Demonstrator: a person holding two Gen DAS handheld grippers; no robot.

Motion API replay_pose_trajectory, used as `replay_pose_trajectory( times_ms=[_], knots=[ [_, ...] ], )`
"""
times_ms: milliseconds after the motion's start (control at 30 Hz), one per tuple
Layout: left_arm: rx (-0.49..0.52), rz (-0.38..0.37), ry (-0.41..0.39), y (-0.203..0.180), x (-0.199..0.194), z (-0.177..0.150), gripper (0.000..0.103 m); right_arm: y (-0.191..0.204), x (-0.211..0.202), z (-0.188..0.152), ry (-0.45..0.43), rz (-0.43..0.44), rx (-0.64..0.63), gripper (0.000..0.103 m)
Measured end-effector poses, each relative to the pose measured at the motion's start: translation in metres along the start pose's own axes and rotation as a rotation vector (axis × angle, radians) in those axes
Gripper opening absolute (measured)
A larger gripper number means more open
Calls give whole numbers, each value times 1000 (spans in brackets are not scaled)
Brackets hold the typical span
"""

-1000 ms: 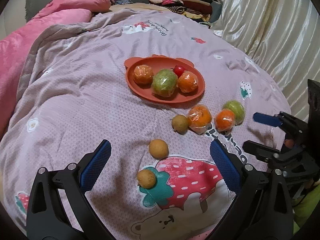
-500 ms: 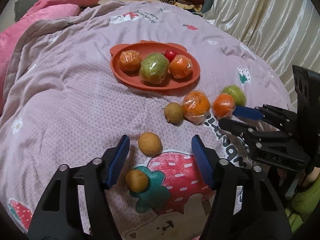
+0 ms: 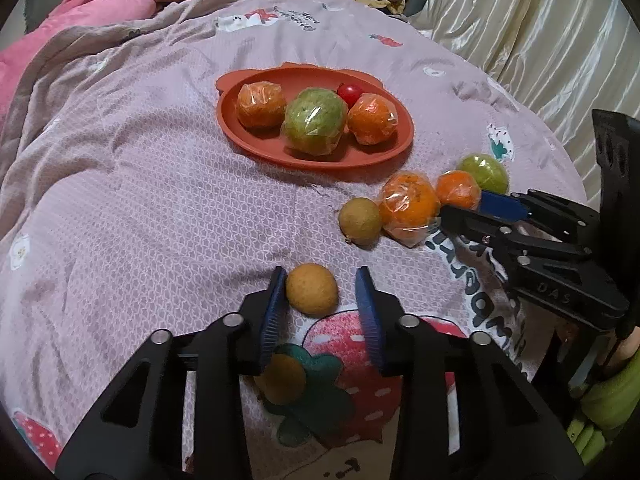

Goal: Organize fruits
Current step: 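Grasp a small brown fruit with the left tool while the right tool grasps a wrapped orange, then carry the brown fruit and wrapped orange over the orange plate with both tools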

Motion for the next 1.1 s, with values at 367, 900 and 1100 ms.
replay_pose_trajectory(
  times_ms=[367, 900, 1100],
  knots=[
    [-28, -34, -27, 4, -9, 7, 19, 8, -16, 3, -24, 54, -5, 35],
    [-45, -10, -85, 20, -27, 47, 19, 4, -41, 36, -95, 74, -12, 35],
    [-35, 0, -95, 23, -25, 67, 19, -2, -46, 57, -124, 68, -21, 35]
  ],
)
Point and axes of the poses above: each gripper's, at about its wrist camera, not at the fingertips, and x roughly the way its jaws point, y to its left, z to its top, the point moved 10 cm from there along x, roughly the way its jaws point, and after that the axes turned 10 degrees about z, right-handed, at the moved point
